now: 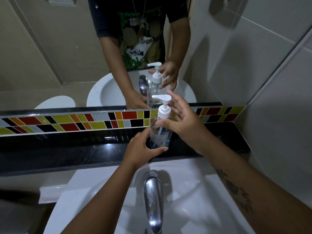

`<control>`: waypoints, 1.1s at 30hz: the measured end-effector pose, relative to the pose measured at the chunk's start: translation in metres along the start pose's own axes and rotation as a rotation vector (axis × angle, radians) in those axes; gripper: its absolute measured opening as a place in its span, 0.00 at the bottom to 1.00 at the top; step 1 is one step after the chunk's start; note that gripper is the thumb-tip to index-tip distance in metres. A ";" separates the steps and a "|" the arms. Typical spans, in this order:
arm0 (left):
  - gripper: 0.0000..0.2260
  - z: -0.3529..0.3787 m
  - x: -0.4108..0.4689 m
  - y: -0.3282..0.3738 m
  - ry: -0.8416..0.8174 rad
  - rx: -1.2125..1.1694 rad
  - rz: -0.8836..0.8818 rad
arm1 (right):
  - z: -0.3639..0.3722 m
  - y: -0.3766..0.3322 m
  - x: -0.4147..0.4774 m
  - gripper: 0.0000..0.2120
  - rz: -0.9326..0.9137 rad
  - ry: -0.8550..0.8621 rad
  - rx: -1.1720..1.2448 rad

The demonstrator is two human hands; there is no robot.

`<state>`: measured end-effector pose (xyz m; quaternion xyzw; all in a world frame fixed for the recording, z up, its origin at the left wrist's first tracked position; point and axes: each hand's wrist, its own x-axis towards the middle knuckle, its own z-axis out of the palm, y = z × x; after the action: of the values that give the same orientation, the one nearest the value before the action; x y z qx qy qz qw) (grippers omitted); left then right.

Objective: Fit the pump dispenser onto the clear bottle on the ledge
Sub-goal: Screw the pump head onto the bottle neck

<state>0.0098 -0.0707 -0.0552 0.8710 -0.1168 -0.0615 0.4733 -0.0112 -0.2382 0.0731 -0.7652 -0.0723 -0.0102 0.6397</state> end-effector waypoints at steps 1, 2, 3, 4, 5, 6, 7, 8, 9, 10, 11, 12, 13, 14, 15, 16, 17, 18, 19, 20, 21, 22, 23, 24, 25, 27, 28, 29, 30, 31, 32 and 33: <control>0.35 0.000 0.000 0.000 0.000 -0.002 -0.003 | -0.007 -0.008 0.002 0.40 -0.007 -0.023 -0.061; 0.35 0.000 0.000 0.001 0.000 -0.005 -0.004 | -0.015 -0.017 0.004 0.41 -0.016 -0.035 -0.118; 0.35 0.000 -0.001 0.001 0.000 -0.007 -0.005 | -0.022 -0.027 0.006 0.43 -0.018 -0.040 -0.157; 0.36 0.000 -0.001 0.001 0.000 -0.005 -0.006 | -0.028 -0.035 0.008 0.44 -0.014 -0.048 -0.173; 0.36 0.000 -0.001 0.000 0.000 -0.001 -0.005 | -0.033 -0.043 0.011 0.47 -0.005 -0.068 -0.180; 0.37 0.000 -0.001 0.000 0.000 0.003 -0.004 | -0.037 -0.048 0.013 0.49 0.006 -0.097 -0.198; 0.38 0.000 -0.001 -0.001 0.001 0.005 -0.003 | -0.040 -0.053 0.015 0.50 0.016 -0.129 -0.235; 0.39 0.000 0.000 -0.002 0.001 0.006 -0.002 | -0.041 -0.056 0.016 0.48 0.021 -0.154 -0.286; 0.39 0.000 0.000 -0.002 0.000 0.006 -0.003 | -0.041 -0.058 0.017 0.44 0.017 -0.164 -0.343; 0.39 0.000 0.000 -0.003 0.000 0.005 -0.002 | -0.041 -0.059 0.018 0.39 0.006 -0.159 -0.392; 0.39 0.001 0.001 -0.003 -0.002 0.001 -0.001 | -0.040 -0.060 0.019 0.33 -0.010 -0.148 -0.427; 0.39 0.001 0.001 -0.004 -0.006 -0.006 -0.001 | -0.039 -0.061 0.020 0.28 -0.027 -0.140 -0.448; 0.38 0.001 0.001 -0.004 -0.010 -0.012 -0.002 | -0.038 -0.062 0.022 0.23 -0.045 -0.137 -0.463; 0.38 0.001 0.002 -0.004 -0.011 -0.017 -0.003 | -0.036 -0.063 0.023 0.20 -0.066 -0.134 -0.481; 0.38 0.000 0.001 -0.004 -0.011 -0.019 -0.003 | -0.035 -0.064 0.023 0.17 -0.089 -0.128 -0.503; 0.38 0.000 0.001 -0.003 -0.009 -0.019 -0.004 | -0.034 -0.064 0.024 0.16 -0.111 -0.121 -0.523; 0.38 0.000 0.001 -0.003 -0.008 -0.017 -0.004 | -0.034 -0.065 0.024 0.15 -0.130 -0.116 -0.540; 0.38 0.000 0.001 -0.003 -0.008 -0.016 -0.004 | -0.033 -0.066 0.024 0.14 -0.146 -0.113 -0.558; 0.38 0.000 0.001 -0.003 -0.008 -0.016 -0.004 | -0.033 -0.066 0.024 0.13 -0.162 -0.110 -0.576; 0.39 0.000 0.001 -0.003 -0.008 -0.016 -0.004 | -0.033 -0.066 0.024 0.12 -0.175 -0.110 -0.589; 0.39 0.001 0.001 -0.003 -0.008 -0.015 -0.004 | -0.033 -0.066 0.024 0.11 -0.184 -0.113 -0.597; 0.39 0.001 0.001 -0.003 -0.008 -0.014 -0.004 | -0.033 -0.066 0.025 0.10 -0.190 -0.120 -0.609; 0.39 0.001 0.001 -0.003 -0.010 -0.014 -0.002 | -0.034 -0.066 0.025 0.09 -0.192 -0.129 -0.629; 0.40 0.001 0.001 -0.003 -0.014 -0.016 -0.001 | -0.035 -0.066 0.026 0.09 -0.188 -0.142 -0.659; 0.40 0.000 0.001 -0.003 -0.018 -0.019 0.001 | -0.036 -0.067 0.027 0.09 -0.183 -0.161 -0.693; 0.40 0.000 0.000 -0.002 -0.021 -0.021 0.002 | -0.039 -0.070 0.028 0.10 -0.178 -0.220 -0.745; 0.40 -0.001 0.000 -0.002 -0.022 -0.019 0.002 | -0.040 -0.073 0.029 0.10 -0.178 -0.250 -0.765; 0.40 0.000 0.000 -0.002 -0.021 -0.018 0.004 | -0.040 -0.076 0.029 0.10 -0.178 -0.275 -0.788; 0.39 0.000 0.000 -0.003 -0.018 -0.017 0.006 | -0.040 -0.078 0.030 0.11 -0.179 -0.293 -0.810; 0.39 0.000 0.000 -0.003 -0.013 -0.016 0.007 | -0.040 -0.080 0.031 0.11 -0.179 -0.306 -0.830; 0.39 0.000 0.000 -0.003 -0.010 -0.015 0.008 | -0.040 -0.082 0.031 0.11 -0.173 -0.315 -0.845; 0.39 0.000 0.000 -0.004 -0.009 -0.013 0.010 | -0.040 -0.083 0.032 0.12 -0.166 -0.322 -0.856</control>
<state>0.0104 -0.0690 -0.0586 0.8671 -0.1230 -0.0638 0.4785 0.0129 -0.2600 0.1650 -0.9438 -0.2209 0.0285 0.2441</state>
